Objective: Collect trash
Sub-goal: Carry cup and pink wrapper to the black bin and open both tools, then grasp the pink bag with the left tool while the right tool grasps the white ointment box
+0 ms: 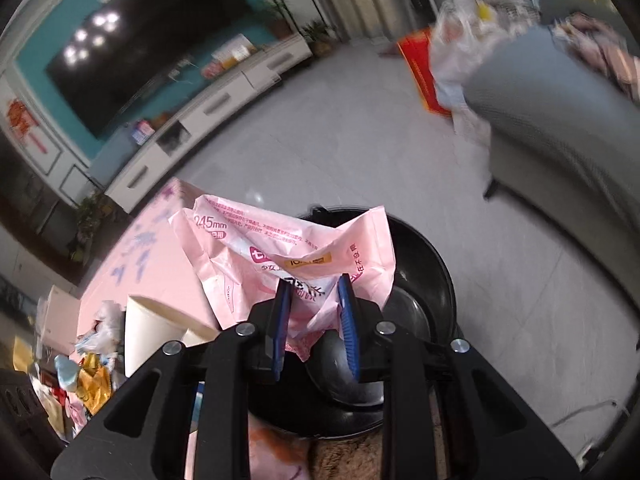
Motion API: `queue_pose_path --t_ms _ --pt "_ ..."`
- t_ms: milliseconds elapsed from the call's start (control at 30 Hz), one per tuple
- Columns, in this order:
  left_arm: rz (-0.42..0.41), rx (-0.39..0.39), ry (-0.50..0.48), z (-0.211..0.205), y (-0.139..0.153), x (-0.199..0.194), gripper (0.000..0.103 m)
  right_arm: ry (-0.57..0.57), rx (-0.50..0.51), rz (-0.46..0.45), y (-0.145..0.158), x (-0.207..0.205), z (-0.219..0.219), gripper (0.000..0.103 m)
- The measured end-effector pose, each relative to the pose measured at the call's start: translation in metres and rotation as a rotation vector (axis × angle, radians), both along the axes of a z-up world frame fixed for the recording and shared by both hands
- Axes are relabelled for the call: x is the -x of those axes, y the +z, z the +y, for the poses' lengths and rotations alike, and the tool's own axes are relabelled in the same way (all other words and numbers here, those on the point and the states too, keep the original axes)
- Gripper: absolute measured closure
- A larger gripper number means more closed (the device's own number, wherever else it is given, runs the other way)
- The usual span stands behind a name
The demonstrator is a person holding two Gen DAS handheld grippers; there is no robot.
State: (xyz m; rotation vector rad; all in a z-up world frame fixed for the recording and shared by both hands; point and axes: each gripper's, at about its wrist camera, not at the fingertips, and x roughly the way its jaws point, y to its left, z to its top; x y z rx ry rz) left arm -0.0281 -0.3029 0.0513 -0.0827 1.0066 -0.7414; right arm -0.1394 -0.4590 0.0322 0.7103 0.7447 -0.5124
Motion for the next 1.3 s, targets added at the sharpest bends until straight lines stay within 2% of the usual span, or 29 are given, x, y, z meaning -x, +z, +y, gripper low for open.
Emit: queue_pose_path --t_ms 67,200,300,400,467,500,533,600,667,733,833,933,1067,1200,1300 --pt "0.01 -0.029 -0.009 -0.016 -0.009 -0.006 0.053 -0.033 -0.025 0.052 -0.016 -0.005 -0.008 0.078" --pt "0.011 -0.089 -0.016 -0.036 -0.02 -0.01 0.053 -0.039 -0.126 0.083 -0.039 -0.012 -0.016 0.077" --pt "0.013 -0.124 -0.02 -0.049 -0.029 -0.01 0.053 -0.067 -0.113 0.134 -0.047 -0.014 -0.019 0.076" --pt "0.027 -0.144 -0.024 -0.055 -0.038 -0.016 0.052 -0.078 -0.104 0.135 -0.048 -0.01 -0.023 0.072" --pt "0.029 -0.148 -0.023 -0.057 -0.04 -0.018 0.053 -0.077 -0.098 0.124 -0.045 -0.007 -0.023 0.06" --pt "0.031 -0.145 -0.025 -0.057 -0.04 -0.018 0.047 -0.08 -0.087 0.114 -0.043 -0.005 -0.022 0.048" --pt "0.035 -0.138 -0.029 -0.057 -0.04 -0.018 0.04 -0.085 -0.076 0.108 -0.041 -0.004 -0.022 0.041" --pt "0.027 -0.127 -0.033 -0.055 -0.037 -0.018 0.032 -0.093 -0.041 0.103 -0.035 -0.002 -0.021 0.039" --pt "0.013 -0.122 -0.032 -0.052 -0.031 -0.014 0.027 -0.095 -0.03 0.083 -0.03 -0.002 -0.022 0.031" --pt "0.003 -0.105 -0.03 -0.046 -0.023 -0.01 0.018 -0.096 -0.025 0.045 -0.025 0.001 -0.021 0.022" --pt "-0.026 -0.064 0.0 -0.028 -0.006 -0.007 0.007 -0.088 0.007 0.003 -0.015 0.001 -0.015 0.012" --pt "-0.069 -0.014 0.053 0.005 0.016 -0.005 0.003 -0.064 0.078 -0.02 -0.003 -0.001 -0.002 0.007" --pt "-0.12 0.015 0.131 0.052 0.044 -0.004 0.003 -0.012 0.159 -0.053 0.012 -0.01 0.018 0.003" --pt "-0.181 0.017 0.278 0.119 0.068 -0.005 0.003 0.053 0.212 -0.095 0.025 -0.017 0.042 0.003" --pt "-0.217 0.006 0.424 0.18 0.085 -0.008 0.003 0.11 0.247 -0.143 0.036 -0.021 0.064 0.003"
